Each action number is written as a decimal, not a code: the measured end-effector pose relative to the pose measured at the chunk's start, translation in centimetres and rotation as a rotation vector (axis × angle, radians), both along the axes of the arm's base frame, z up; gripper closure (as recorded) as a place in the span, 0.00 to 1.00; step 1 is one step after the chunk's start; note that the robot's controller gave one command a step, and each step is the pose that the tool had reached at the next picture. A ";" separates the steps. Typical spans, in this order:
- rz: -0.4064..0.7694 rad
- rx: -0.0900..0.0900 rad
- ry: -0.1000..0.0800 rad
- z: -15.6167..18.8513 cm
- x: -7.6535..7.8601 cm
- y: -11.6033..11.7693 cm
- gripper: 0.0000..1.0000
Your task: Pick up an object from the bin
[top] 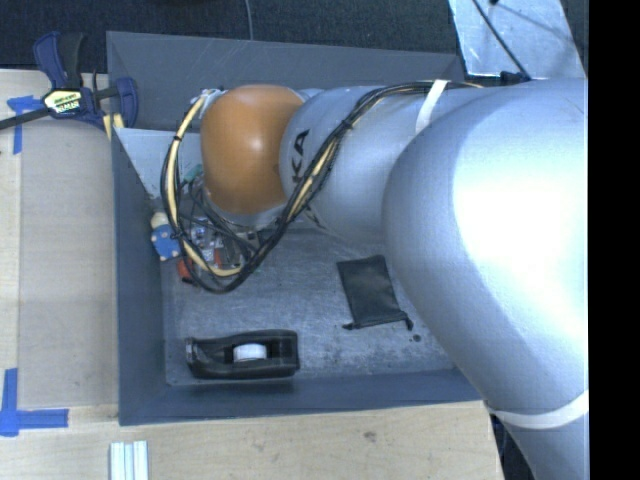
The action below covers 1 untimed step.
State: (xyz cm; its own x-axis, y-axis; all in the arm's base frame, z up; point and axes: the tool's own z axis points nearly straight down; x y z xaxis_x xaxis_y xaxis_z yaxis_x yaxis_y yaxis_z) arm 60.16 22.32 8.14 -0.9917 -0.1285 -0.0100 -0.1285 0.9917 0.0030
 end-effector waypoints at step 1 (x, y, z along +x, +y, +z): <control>0.011 -0.001 -0.003 12.4 -0.7 -0.6 1.00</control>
Offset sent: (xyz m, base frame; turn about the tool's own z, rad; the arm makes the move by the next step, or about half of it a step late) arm -0.0094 -0.0063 0.1177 -0.0110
